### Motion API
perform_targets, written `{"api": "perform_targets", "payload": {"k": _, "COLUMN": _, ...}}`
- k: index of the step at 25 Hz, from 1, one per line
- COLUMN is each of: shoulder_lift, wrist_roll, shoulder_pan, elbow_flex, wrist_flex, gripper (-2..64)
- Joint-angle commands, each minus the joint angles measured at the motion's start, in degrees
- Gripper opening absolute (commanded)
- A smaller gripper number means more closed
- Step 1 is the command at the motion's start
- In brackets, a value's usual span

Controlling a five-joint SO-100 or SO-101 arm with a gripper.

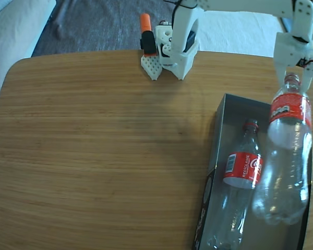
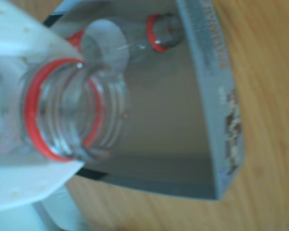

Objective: Grasp the bottles and put them in the box.

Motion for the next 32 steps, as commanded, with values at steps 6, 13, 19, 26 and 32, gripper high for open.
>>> {"api": "perform_targets", "payload": {"k": 6, "shoulder_lift": -6.6, "wrist_roll": 0.4, "shoulder_pan": -1.8, "elbow_flex": -8.6, "wrist_flex": 0.1, "gripper": -0.4}}
{"api": "perform_targets", "payload": {"k": 13, "shoulder_lift": -12.8, "wrist_roll": -0.1, "shoulder_pan": 0.5, "elbow_flex": -15.3, "wrist_flex": 0.4, "gripper": -0.4}}
{"api": "perform_targets", "payload": {"k": 19, "shoulder_lift": -15.3, "wrist_roll": -0.4, "shoulder_pan": 3.3, "elbow_flex": -16.8, "wrist_flex": 0.1, "gripper": -0.4}}
{"api": "perform_targets", "payload": {"k": 26, "shoulder_lift": -19.8, "wrist_roll": -2.4, "shoulder_pan": 4.3, "elbow_flex": -21.3, "wrist_flex": 0.4, "gripper": -0.4}}
{"api": "perform_targets", "payload": {"k": 32, "shoulder_lift": -22.8, "wrist_roll": -8.2, "shoulder_pan": 4.6, "elbow_flex": -24.5, "wrist_flex": 0.4, "gripper": -0.4}}
